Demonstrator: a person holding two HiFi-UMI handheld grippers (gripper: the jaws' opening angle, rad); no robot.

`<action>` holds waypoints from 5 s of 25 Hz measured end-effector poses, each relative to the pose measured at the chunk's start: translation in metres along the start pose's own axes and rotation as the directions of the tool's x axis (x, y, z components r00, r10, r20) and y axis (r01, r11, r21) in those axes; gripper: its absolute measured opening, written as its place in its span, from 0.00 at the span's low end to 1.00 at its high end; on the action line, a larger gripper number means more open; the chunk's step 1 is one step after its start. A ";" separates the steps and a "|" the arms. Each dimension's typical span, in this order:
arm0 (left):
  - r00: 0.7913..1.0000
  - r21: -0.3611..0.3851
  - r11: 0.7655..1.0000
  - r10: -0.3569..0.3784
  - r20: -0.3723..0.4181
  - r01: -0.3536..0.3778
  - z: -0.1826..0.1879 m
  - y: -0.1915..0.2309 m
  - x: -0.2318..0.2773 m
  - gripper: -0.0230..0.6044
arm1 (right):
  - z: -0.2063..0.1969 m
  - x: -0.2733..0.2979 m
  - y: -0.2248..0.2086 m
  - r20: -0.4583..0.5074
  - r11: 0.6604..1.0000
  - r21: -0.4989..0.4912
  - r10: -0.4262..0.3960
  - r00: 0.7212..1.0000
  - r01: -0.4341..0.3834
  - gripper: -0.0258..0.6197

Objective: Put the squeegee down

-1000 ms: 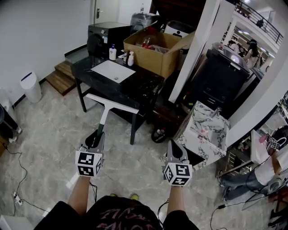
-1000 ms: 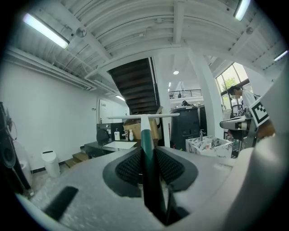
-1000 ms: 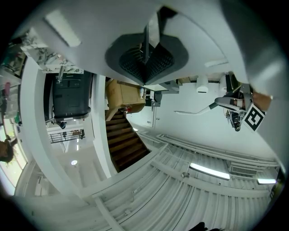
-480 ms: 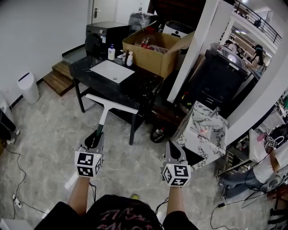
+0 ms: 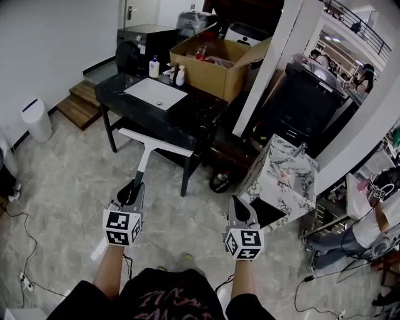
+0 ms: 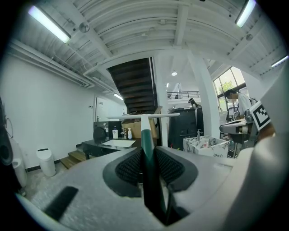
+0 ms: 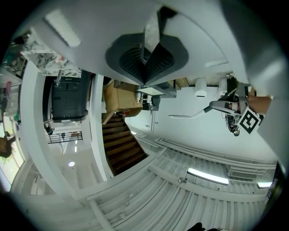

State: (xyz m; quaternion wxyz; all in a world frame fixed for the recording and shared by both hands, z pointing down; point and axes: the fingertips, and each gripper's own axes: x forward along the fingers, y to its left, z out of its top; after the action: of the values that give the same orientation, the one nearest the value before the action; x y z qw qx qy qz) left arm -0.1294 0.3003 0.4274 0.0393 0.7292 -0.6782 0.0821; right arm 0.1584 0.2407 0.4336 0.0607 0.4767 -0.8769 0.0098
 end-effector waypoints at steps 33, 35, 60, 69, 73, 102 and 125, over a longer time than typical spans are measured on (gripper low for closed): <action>0.998 0.024 0.999 -0.034 -0.058 0.035 0.002 0.035 0.202 0.19 | -0.012 0.197 -0.075 -0.016 1.000 0.012 0.024 1.000 -0.023 0.04; 0.997 0.030 0.999 -0.037 -0.065 0.039 0.006 0.036 0.220 0.19 | -0.008 0.213 -0.085 -0.013 1.000 0.019 0.023 1.000 -0.022 0.04; 0.997 0.055 0.998 -0.028 -0.066 0.031 0.055 0.032 0.412 0.19 | 0.003 0.375 -0.198 -0.008 0.997 0.050 0.058 0.998 -0.057 0.04; 0.996 0.052 0.996 -0.070 -0.060 0.073 0.065 0.038 0.464 0.19 | 0.005 0.406 -0.218 -0.020 0.999 0.049 0.021 1.000 -0.020 0.04; 0.992 0.053 0.992 -0.111 -0.065 0.115 0.066 0.043 0.492 0.19 | 0.007 0.424 -0.228 -0.029 0.999 0.050 -0.018 0.999 0.020 0.04; 0.916 0.040 0.918 -0.389 -0.099 0.395 0.075 0.123 0.677 0.19 | 0.024 0.562 -0.229 -0.081 0.953 0.024 -0.299 0.951 0.302 0.04; 0.921 0.010 0.934 -0.352 -0.169 0.358 0.065 0.113 0.727 0.19 | 0.013 0.594 -0.262 -0.108 0.967 0.050 -0.245 0.964 0.251 0.04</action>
State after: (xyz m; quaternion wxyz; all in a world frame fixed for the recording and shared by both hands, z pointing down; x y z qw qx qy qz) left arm -0.1888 -0.4335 0.4835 0.0942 0.8314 -0.5275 0.1472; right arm 0.0565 -0.3988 0.4789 0.0907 0.5833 -0.8054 0.0539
